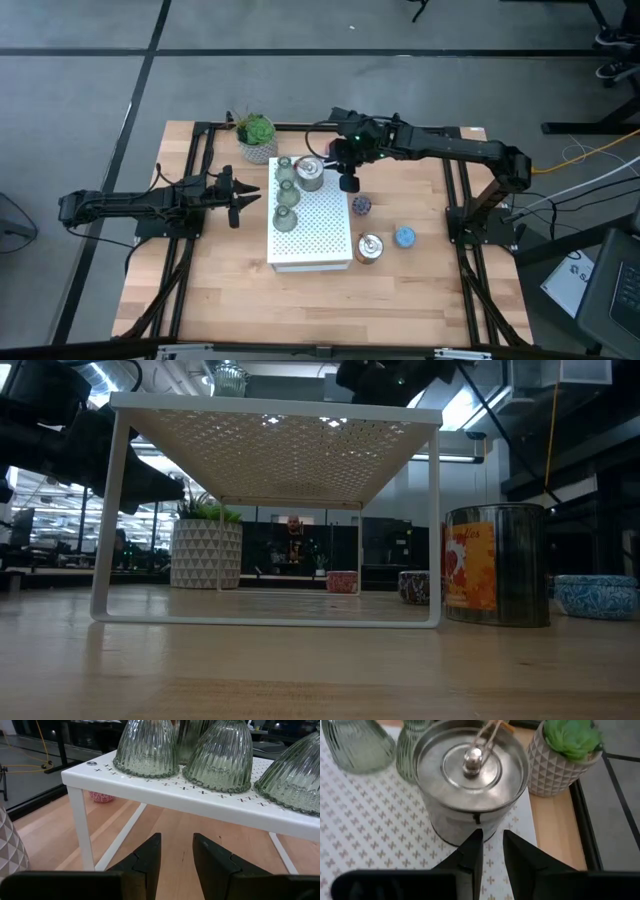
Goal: Pick & Place candle stick holders
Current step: Put the top orange scented candle on the shelf, then align the orange scented candle with the other orange scented candle on the shelf
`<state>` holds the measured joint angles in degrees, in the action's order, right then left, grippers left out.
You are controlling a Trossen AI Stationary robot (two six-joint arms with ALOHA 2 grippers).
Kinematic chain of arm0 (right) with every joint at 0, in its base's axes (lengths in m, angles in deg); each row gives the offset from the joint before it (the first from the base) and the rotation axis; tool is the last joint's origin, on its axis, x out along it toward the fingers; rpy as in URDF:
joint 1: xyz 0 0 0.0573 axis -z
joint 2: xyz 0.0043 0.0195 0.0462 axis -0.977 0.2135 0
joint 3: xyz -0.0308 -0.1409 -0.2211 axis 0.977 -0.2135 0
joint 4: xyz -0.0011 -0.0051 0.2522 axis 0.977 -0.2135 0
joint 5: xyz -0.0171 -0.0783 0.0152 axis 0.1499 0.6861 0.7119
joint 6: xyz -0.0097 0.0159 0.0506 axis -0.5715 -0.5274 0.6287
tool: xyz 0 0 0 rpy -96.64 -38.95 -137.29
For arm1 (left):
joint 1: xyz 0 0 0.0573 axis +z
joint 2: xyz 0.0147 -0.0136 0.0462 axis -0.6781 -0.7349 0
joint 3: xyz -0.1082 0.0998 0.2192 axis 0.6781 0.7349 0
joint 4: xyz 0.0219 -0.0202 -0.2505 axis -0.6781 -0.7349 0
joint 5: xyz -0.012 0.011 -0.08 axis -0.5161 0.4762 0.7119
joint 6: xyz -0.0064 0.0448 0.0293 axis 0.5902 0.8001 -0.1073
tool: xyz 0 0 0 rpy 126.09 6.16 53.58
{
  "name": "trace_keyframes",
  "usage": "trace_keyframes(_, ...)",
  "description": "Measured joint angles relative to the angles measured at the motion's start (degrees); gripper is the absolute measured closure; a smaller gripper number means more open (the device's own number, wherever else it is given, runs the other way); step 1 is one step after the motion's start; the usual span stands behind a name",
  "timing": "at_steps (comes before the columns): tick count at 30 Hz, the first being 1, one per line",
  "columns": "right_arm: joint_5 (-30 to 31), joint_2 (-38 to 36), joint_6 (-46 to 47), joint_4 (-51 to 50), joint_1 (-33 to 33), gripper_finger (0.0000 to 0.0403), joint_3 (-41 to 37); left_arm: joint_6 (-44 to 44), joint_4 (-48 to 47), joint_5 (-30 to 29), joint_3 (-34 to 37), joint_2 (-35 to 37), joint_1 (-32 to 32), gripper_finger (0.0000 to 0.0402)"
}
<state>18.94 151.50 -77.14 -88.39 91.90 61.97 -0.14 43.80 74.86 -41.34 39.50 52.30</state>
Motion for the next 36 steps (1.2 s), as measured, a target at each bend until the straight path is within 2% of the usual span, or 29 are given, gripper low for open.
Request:
trace_keyframes(5, 0.0, -0.01, 1.87, -0.41, -0.08, 0.0325, 0.0, 0.0, 0.0, 0.0, 0.0, 0.0, -0.01, 0.0294)
trace_keyframes(10, -0.18, -1.64, 3.61, -11.39, -0.58, 0.0325, 1.62, 0.0, 0.0, 0.0, 0.02, -0.01, -0.01, 0.0294)
trace_keyframes(14, -0.67, -7.38, 4.71, -20.03, -3.02, 0.0325, 1.66, 0.0, 0.0, 0.0, 0.02, -0.01, -0.01, 0.0294)
trace_keyframes(20, -7.77, -18.6, 3.05, -28.5, -6.69, 0.0325, -2.92, 0.0, -0.01, 0.0, 0.0, 0.0, -0.01, 0.0294)
trace_keyframes(24, -13.8, -26.51, 6.12, -25.06, -9.55, 0.0325, -12.6, 0.0, 0.0, 0.0, 0.02, 0.0, 0.0, 0.0294)
trace_keyframes(28, -14.75, -32.76, 14.52, -13.35, -14.38, 0.0325, -24.66, 0.0, -0.02, 0.0, 0.02, -0.02, -0.02, 0.0294)
trace_keyframes(32, -14.78, -34.9, 18.6, -1.95, -19.58, 0.0325, -33.54, 0.0, -0.02, 0.0, 0.02, -0.01, 0.0, 0.0294)
trace_keyframes(36, -14.57, -34.69, 18.62, 6.03, -23.16, 0.0325, -38.65, 0.0, -0.02, 0.0, 0.0, 0.0, -0.01, 0.0294)
